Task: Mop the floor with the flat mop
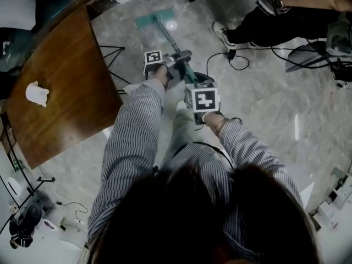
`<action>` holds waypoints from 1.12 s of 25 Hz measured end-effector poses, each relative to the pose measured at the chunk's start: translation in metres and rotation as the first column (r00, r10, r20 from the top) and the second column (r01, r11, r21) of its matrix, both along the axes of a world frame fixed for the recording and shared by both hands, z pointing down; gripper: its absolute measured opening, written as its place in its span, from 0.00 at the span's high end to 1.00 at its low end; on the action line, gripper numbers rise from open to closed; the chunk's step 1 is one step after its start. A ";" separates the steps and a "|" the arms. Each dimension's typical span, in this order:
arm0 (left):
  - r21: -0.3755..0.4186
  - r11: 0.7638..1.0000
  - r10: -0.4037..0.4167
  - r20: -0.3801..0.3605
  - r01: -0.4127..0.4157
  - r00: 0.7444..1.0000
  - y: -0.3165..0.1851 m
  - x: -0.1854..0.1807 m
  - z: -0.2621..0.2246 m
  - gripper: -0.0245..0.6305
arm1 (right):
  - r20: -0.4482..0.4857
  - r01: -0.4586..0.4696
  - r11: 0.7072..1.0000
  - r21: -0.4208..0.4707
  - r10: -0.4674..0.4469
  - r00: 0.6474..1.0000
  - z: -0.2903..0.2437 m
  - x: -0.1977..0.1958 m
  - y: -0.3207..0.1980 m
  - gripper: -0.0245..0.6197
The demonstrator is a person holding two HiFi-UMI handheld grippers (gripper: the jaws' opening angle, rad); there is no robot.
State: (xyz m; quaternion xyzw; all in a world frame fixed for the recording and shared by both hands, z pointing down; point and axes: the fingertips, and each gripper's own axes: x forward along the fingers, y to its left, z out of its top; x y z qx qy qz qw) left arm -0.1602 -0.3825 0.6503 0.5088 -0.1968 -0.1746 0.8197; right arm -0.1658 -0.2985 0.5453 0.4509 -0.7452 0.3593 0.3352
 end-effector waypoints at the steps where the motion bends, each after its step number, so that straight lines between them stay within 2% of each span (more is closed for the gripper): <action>1: -0.008 1.000 -0.006 -0.011 0.006 1.000 -0.016 -0.005 -0.004 0.71 | 0.004 0.000 1.000 -0.003 0.000 1.000 0.003 -0.006 -0.017 0.79; 5: 0.009 1.000 -0.030 -0.010 0.030 1.000 -0.066 -0.024 0.003 0.71 | 0.009 0.009 1.000 -0.003 -0.009 1.000 0.015 -0.025 -0.065 0.78; 12: 0.020 0.988 -0.150 -0.013 0.150 0.989 -0.116 -0.041 0.012 0.71 | 0.024 -0.063 0.997 0.039 0.062 0.998 0.013 -0.032 -0.108 0.79; 20: 0.026 0.988 -0.151 -0.028 0.152 0.988 -0.117 -0.037 0.009 0.72 | 0.014 -0.048 0.998 0.026 0.048 0.999 0.020 -0.030 -0.109 0.79; 28: 0.006 0.986 -0.167 -0.040 0.168 0.985 -0.086 -0.024 0.012 0.73 | 0.016 -0.031 0.999 0.016 0.031 0.999 0.020 -0.018 -0.077 0.79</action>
